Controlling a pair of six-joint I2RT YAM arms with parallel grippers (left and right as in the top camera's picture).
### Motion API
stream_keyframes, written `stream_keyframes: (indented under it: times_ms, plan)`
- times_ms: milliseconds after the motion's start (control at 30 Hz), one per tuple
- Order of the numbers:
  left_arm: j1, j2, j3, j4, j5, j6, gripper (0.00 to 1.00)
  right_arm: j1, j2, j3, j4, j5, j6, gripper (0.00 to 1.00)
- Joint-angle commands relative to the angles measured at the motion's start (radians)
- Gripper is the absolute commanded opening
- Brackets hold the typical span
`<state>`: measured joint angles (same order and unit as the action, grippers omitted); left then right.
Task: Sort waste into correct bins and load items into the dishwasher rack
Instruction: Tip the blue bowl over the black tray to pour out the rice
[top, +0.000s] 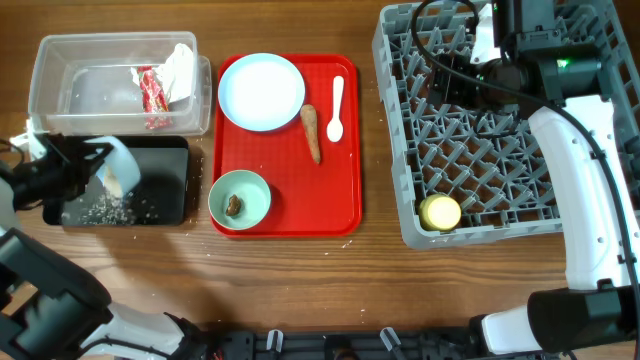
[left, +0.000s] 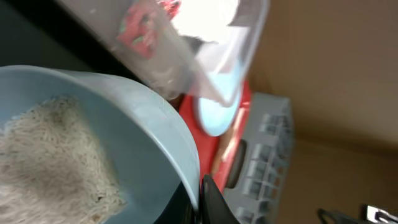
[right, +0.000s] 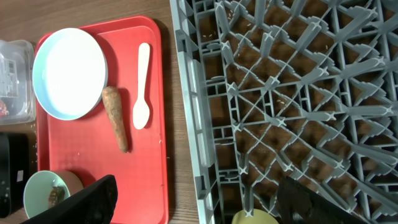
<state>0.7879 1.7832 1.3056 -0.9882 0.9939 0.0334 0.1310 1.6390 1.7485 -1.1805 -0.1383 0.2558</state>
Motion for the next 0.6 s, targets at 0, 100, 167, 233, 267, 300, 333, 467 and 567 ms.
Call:
stream_keyframes:
  times_ms: [0,100,167,233,267,300,333,467,567]
  plan:
    - [0.015,0.046,-0.01,0.016,0.25,0.039,0.04,0.003,0.007,0.013,0.002,-0.013,-0.017,0.84]
    - [0.031,0.052,-0.01,0.021,0.444,0.039,0.04,0.003,0.007,0.013,0.002,-0.013,-0.018,0.84]
    - [0.055,0.052,-0.01,0.026,0.544,0.038,0.04,0.003,0.007,0.013,0.002,-0.013,-0.018,0.84]
    - [0.083,0.052,-0.01,0.033,0.577,0.035,0.04,0.003,0.007,0.013,0.002,-0.013,-0.018,0.84]
    - [0.1,0.052,-0.01,0.031,0.582,0.033,0.04,0.003,0.007,0.013,0.002,-0.013,-0.018,0.84]
    - [0.111,0.052,-0.01,0.031,0.583,-0.001,0.04,0.003,0.007,0.013,0.002,-0.013,-0.018,0.84]
    - [0.12,0.052,-0.01,0.052,0.582,-0.008,0.04,0.003,0.007,0.013,0.002,-0.013,-0.018,0.84]
    - [0.144,0.075,-0.01,0.174,0.583,-0.222,0.04,0.003,0.007,0.013,0.001,-0.013,-0.019,0.84]
    - [0.144,0.078,-0.01,0.189,0.58,-0.255,0.04,0.003,0.007,0.013,0.001,-0.013,-0.019,0.84]
